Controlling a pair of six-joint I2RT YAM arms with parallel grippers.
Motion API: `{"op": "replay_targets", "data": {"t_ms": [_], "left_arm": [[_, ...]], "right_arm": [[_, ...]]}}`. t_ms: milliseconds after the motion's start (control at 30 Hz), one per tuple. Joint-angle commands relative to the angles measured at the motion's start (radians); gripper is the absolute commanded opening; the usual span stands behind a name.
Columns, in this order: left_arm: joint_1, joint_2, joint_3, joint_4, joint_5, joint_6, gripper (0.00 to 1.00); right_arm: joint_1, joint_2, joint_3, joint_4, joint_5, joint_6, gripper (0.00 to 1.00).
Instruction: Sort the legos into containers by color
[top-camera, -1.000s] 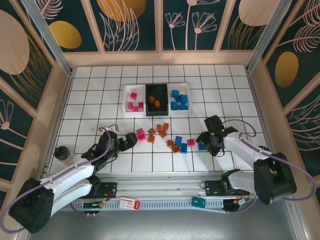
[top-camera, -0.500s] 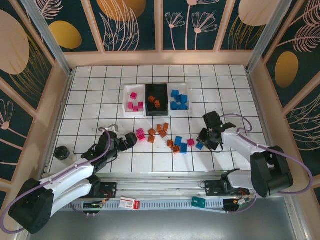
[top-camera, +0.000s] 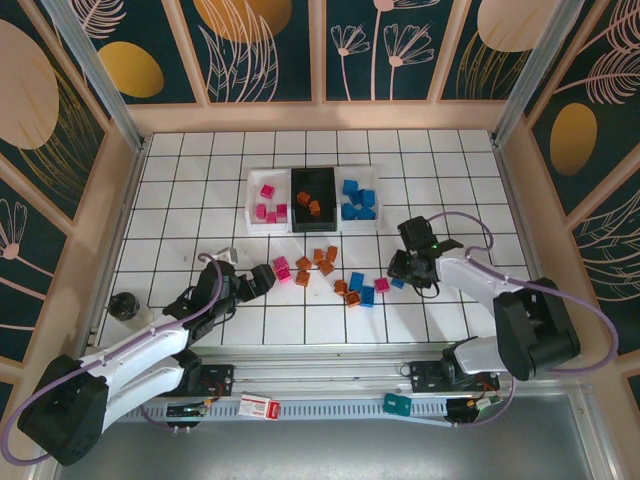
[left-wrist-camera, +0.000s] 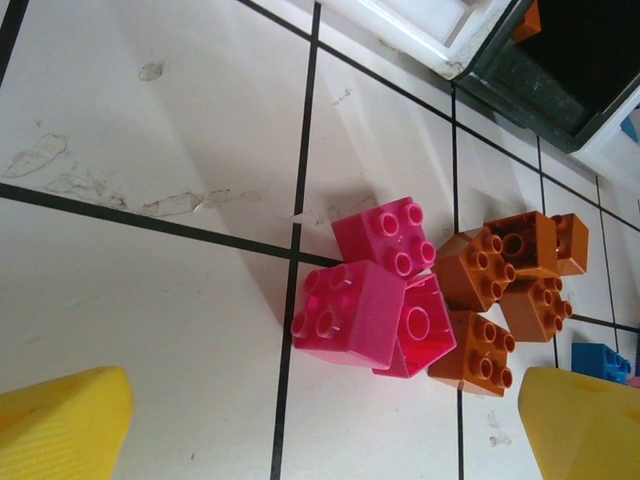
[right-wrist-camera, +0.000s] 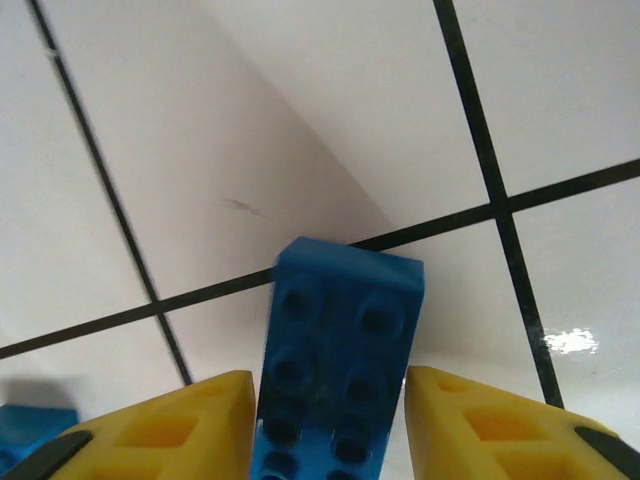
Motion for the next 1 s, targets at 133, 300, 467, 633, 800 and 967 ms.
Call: {"op": "replay_targets", "data": {"t_ms": [133,300,467,633,800,967], "left_arm": [[-0.001,0.004,0.024,-0.018,0.018,0.0,0.99],[-0.002,-0.002,0.03,-0.031,0.02,0.0,0.98],[-0.002,-0.005,0.048,-0.045,0.028,0.005,0.99],[-0.002,-0.001,0.063,-0.047,0.041,0.005,0.99],[-0.002,0.015,0.077,-0.048,0.062,0.008,0.99],[-0.001,0.035,0.102,-0.075,0.063,0.017,0.99]], "right_arm": [[0.044,0.116,0.002,0.061,0.055,-0.048,0.47],[0.05,0.07,0.029,0.074,0.044,-0.07,0.3],[0.066,-0.045,0.121,0.136,0.01,-0.155,0.25],[0.07,-0.001,0.226,0.249,-0.056,-0.218,0.25],[0.068,0.171,0.387,0.317,-0.009,-0.278,0.26],[0.07,0.369,0.583,0.307,0.043,-0.355,0.26]]}}
